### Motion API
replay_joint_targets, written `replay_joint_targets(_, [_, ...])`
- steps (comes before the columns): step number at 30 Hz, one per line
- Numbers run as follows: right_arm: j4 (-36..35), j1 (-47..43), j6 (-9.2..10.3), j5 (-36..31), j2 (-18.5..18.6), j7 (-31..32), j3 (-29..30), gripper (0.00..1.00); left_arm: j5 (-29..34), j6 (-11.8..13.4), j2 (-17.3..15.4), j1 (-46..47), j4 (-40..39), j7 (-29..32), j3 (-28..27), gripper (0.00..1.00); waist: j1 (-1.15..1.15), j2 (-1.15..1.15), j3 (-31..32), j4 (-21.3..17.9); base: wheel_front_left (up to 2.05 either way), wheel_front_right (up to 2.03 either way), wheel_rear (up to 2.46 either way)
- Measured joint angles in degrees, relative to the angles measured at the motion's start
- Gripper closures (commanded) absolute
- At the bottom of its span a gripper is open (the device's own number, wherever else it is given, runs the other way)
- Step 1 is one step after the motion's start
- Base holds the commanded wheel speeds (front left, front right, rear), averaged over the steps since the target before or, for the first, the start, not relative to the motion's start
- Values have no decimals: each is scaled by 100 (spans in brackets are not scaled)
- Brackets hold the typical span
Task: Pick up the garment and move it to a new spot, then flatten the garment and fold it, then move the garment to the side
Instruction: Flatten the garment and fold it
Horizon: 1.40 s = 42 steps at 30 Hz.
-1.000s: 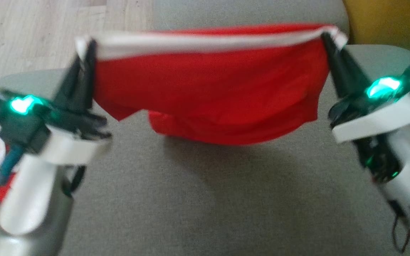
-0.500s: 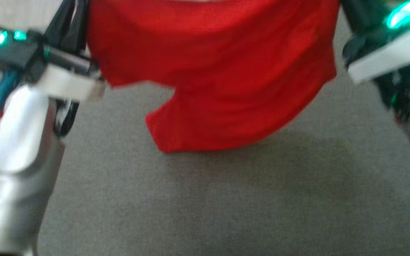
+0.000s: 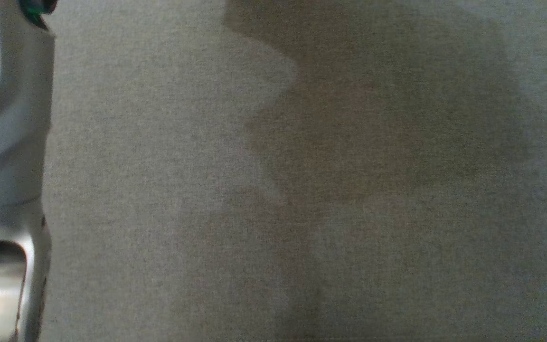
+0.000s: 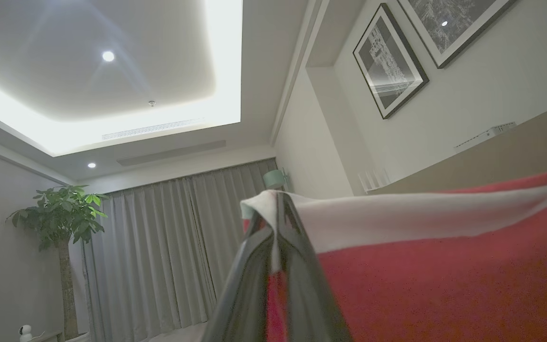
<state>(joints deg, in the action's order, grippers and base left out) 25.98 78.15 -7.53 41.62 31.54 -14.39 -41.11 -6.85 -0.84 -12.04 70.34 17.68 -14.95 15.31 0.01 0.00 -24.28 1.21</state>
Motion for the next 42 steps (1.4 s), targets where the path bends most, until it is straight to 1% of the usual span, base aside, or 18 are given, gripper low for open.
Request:
replay_joint_targets(2, [-73, -60, 0, -115, 0, -11, 164, 100, 35, 2, 20, -141, -118, 0, -46, 100, 0, 0, -55, 33, 0, 0, 0])
replay_joint_targets(5, [-279, -494, 0, -214, -7, -32, 215, 100, 23, -38, 137, -738, -214, 0, -101, 100, -2, 0, -70, 44, 0, 0, 0])
replay_joint_targets(9, [-410, -1548, 0, -237, -16, -32, 245, 100, -34, -130, 391, -2020, -314, 1, -215, 100, -1, 0, -3, 45, 0, 0, 0])
replay_joint_targets(11, [-494, -2102, 0, -238, -21, -32, 152, 100, -86, -182, 503, -2664, -312, 1, -294, 100, -2, 0, 71, 43, 0, 0, 0])
replay_joint_targets(13, [-579, -2623, 0, -227, -96, -32, 138, 100, -244, -285, 626, -3271, -313, 2, -527, 100, -2, 0, 160, 26, 0, 0, 0])
replay_joint_targets(16, [-702, -3340, 0, -144, -320, -31, 223, 100, -330, -410, 765, -4114, -315, 7, -849, 100, -2, 0, 326, -23, 0, 0, 0])
replay_joint_targets(20, [-916, -4257, 0, -85, -428, -31, 200, 100, -315, -537, 896, -5126, -296, 8, -911, 100, -2, 0, 627, -55, 0, 0, 0])
replay_joint_targets(22, [-1116, -5100, 0, -34, -436, -31, 241, 100, -353, -625, 939, -5880, -322, 9, -975, 100, -3, 1, 1006, -56, 0, 0, 0])
replay_joint_targets(29, [-1465, -6321, 0, 33, -543, -30, 413, 100, -709, -632, 944, -6925, -388, 23, -960, 100, -4, 1, 1675, -67, 0, 0, 0])
replay_joint_targets(35, [-1586, -6825, 0, 65, -581, -27, 325, 100, -800, -673, 936, -7561, -497, 23, -956, 100, -4, 1, 2041, -197, 0, 0, 0])
replay_joint_targets(40, [-1634, -6832, 0, 226, -721, -27, 390, 100, -737, -673, 935, -7452, -546, 23, -967, 100, -2, 1, 1987, -311, 0, 0, 0])
replay_joint_targets(42, [-1628, -6783, 0, 386, -800, -27, 450, 100, -662, -672, 911, -7136, -463, 24, -787, 100, -1, 1, 1876, -336, 0, 0, 0])
